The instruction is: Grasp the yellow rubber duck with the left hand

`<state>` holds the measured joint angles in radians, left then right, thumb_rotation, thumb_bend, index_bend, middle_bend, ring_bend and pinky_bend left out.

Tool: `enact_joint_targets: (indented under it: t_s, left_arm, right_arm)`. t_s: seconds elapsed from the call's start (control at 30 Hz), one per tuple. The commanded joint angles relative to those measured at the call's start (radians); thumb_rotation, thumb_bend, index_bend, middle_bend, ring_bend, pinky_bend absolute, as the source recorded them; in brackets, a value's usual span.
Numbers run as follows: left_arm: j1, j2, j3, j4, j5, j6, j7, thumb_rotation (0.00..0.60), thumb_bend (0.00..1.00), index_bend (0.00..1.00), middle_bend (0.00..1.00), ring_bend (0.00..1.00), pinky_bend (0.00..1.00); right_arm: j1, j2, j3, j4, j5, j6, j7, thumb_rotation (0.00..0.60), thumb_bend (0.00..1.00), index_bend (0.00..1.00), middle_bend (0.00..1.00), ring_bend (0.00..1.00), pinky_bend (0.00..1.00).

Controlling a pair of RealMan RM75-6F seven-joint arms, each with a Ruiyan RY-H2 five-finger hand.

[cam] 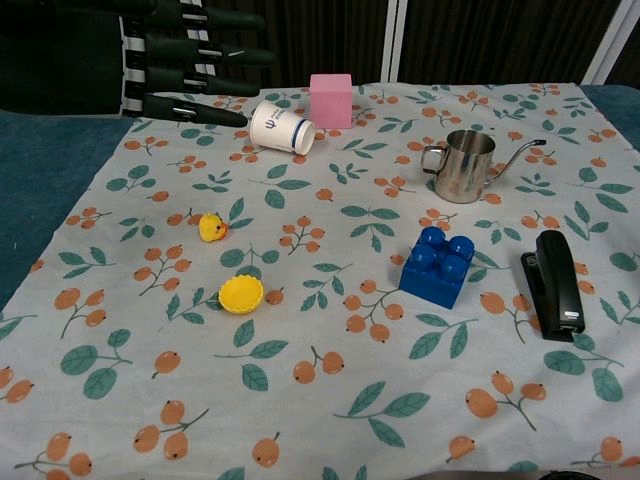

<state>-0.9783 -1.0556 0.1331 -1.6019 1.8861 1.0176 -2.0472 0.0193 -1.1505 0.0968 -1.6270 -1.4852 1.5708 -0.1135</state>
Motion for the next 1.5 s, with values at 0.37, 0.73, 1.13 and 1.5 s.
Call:
enact_joint_targets:
  t_s: [0.37, 0.73, 1.13, 1.5]
  left_arm:
    - [-0.011, 0.001, 0.020, -0.028, -0.065, -0.044, 0.146, 0.600, 0.27, 0.10, 0.04, 0.00, 0.00]
    - [-0.022, 0.000, 0.033, -0.030, -0.080, -0.045, 0.169, 0.600, 0.27, 0.10, 0.04, 0.00, 0.00]
    - [-0.030, -0.005, 0.041, -0.021, -0.104, -0.077, 0.269, 0.600, 0.27, 0.10, 0.04, 0.00, 0.00]
    - [0.043, -0.053, -0.026, 0.030, -0.331, -0.172, 0.992, 0.600, 0.26, 0.10, 0.03, 0.00, 0.00]
  right_arm:
    - [0.001, 0.001, -0.001, -0.001, -0.001, -0.001, 0.000, 0.600, 0.16, 0.07, 0.03, 0.08, 0.16]
    - [0.001, 0.002, 0.000, -0.001, 0.002, -0.003, 0.003, 0.600, 0.16, 0.07, 0.03, 0.08, 0.16]
    - [0.001, 0.002, -0.001, 0.000, 0.002, -0.005, 0.002, 0.600, 0.16, 0.07, 0.03, 0.08, 0.16]
    - [0.001, 0.001, -0.001, -0.001, 0.003, -0.005, 0.002, 0.600, 0.16, 0.07, 0.03, 0.08, 0.16]
